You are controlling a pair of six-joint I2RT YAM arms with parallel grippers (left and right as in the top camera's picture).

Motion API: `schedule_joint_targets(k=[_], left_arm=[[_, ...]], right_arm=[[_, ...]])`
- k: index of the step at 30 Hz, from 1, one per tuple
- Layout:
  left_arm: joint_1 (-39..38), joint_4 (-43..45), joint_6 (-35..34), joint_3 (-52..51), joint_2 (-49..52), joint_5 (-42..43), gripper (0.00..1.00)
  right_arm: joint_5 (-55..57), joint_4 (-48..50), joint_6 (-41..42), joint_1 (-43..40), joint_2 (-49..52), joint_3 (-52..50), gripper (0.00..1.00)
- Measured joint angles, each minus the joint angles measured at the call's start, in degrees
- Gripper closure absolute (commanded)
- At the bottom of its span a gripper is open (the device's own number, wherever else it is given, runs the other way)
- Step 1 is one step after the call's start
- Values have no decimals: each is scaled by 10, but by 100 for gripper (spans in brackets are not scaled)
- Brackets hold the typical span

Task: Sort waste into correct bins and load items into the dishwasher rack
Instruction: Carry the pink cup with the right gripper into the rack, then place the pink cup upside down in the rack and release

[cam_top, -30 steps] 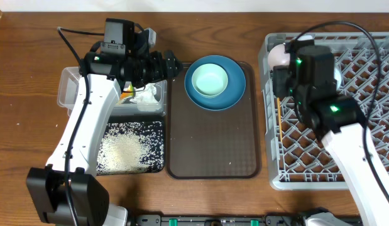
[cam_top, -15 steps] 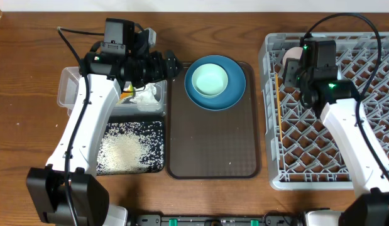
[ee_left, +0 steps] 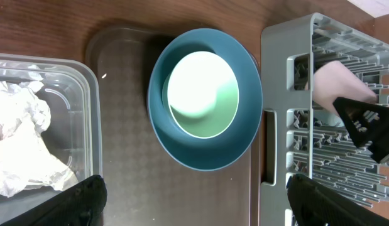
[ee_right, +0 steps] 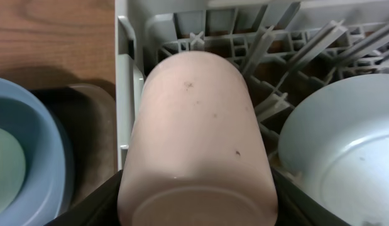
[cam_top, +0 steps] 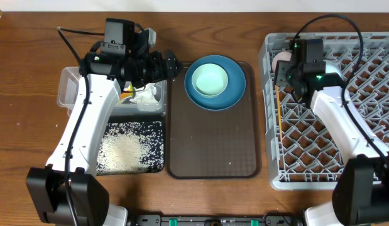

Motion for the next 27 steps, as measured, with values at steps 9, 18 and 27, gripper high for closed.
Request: schedule_joint_targets(k=[9, 18, 27], left_arm=[[0, 0, 0, 0, 0, 0, 5], [0, 0, 0, 0, 0, 0, 5], [0, 0, 0, 0, 0, 0, 5]], right_arm=[[0, 2, 0, 0, 13, 0, 17], [-2, -2, -1, -10, -12, 0, 19], [-74, -47, 3, -14, -113, 0, 1]])
